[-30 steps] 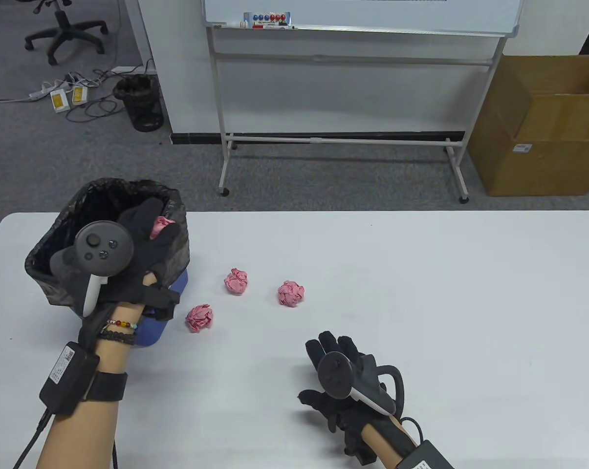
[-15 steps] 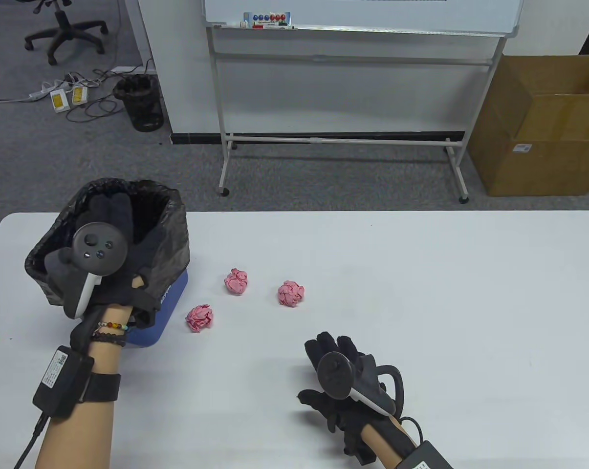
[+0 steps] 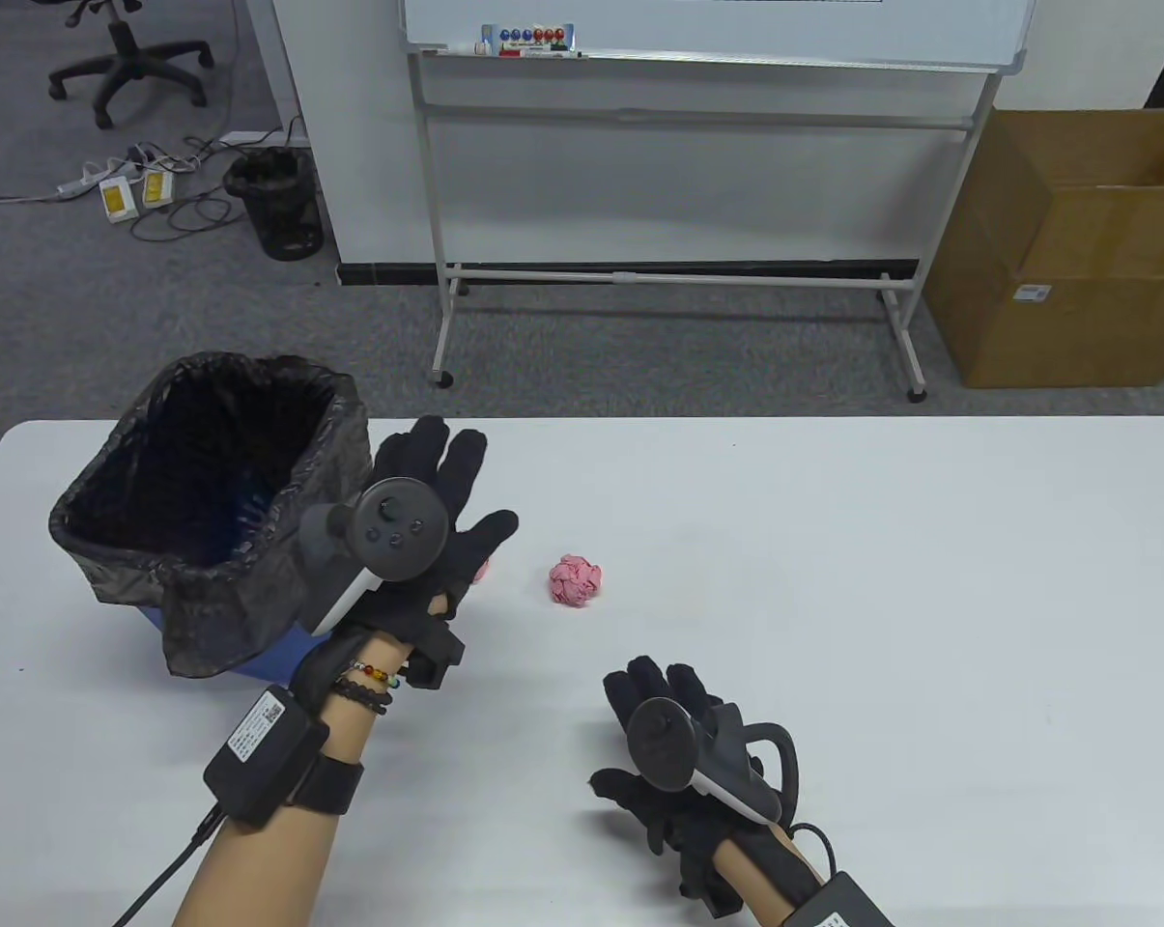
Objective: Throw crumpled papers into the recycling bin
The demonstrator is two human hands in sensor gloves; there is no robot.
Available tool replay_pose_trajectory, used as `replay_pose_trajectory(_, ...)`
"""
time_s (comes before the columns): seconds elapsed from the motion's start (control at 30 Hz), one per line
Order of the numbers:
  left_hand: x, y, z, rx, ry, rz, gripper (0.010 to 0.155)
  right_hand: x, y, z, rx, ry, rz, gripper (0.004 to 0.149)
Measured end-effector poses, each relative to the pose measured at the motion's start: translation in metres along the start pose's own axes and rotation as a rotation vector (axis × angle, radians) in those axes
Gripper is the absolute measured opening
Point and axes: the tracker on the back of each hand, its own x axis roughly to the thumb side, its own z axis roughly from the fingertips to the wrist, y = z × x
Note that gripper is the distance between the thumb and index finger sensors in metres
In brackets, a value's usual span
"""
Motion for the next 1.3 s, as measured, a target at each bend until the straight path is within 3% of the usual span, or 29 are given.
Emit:
replay_pose_trajectory(0.1,0.009,-0.019,-0.005,0.009,-0.026,0.009,0.078,0.0,0.0,0.0,-0.001,0.003,0.0,0.093)
replay_pose_trajectory(0.6,0.018,-0.137,-0.049,-0.263,0.0,0.04,0.077,-0.011,-0.001,-0.003,0.007,0.059,-0.005,0.093)
replay_pose_trajectory(0.83,0.018,-0.188,-0.063,-0.39,0.047,-0.036,0.077,-0.009,0.002,-0.005,0.012,0.06,0.008,0.093)
replay_pose_trajectory(1.0,0.009,-0.209,-0.065,-0.432,0.079,-0.045,0.077,-0.009,0.0,-0.005,-0.016,0.06,0.047,0.093)
replay_pose_trajectory(1.3,0.005,-0.228,-0.067,-0.514,0.103,-0.209,0.075,-0.009,0.0,-0.005,-0.015,0.062,0.044,0.093)
